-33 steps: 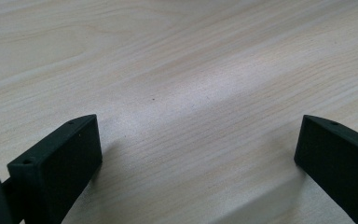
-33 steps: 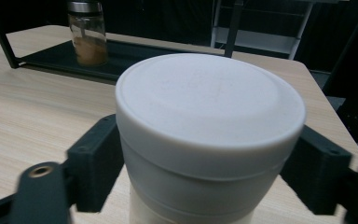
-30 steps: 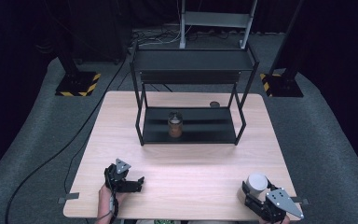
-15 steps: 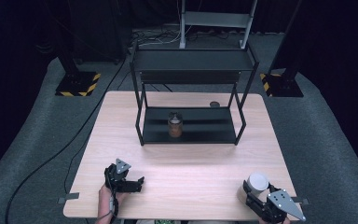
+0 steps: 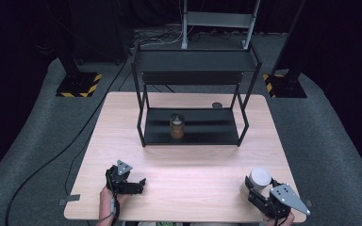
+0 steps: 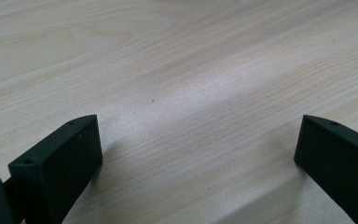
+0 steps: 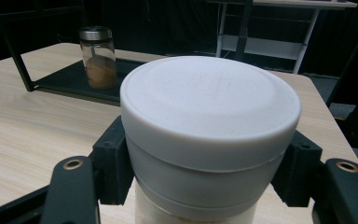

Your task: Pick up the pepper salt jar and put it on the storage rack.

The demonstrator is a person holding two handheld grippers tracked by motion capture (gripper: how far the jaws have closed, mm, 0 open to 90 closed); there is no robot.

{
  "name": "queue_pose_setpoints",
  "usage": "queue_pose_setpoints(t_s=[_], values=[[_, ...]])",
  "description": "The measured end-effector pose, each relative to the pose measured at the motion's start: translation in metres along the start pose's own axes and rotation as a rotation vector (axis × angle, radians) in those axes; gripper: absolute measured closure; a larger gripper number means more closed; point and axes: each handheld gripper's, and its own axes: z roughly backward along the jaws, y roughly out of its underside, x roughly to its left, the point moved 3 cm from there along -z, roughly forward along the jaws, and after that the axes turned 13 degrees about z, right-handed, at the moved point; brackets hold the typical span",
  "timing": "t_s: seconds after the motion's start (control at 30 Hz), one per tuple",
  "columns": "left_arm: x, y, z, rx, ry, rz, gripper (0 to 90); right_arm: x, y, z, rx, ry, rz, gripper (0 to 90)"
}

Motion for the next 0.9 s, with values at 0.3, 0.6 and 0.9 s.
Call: queue_pose_setpoints(t_s=[0.3, 0.6, 0.9], values=[[0.000, 0.000, 0.000, -0.001, 0.000, 0.001, 0.5, -0.007, -0.017, -0.018, -0.002, -0.021, 0.020, 33.5], [0.000, 0.000, 0.000, -0.001, 0.000, 0.001, 0.5, -0.010, -0.029, -0.033, -0.004, -0.051, 0.034, 33.5], [0.000, 0.000, 0.000, -0.001, 0.000, 0.001, 0.4, -0.011, -0.035, -0.045, 0.001, -0.076, 0.041, 33.5]])
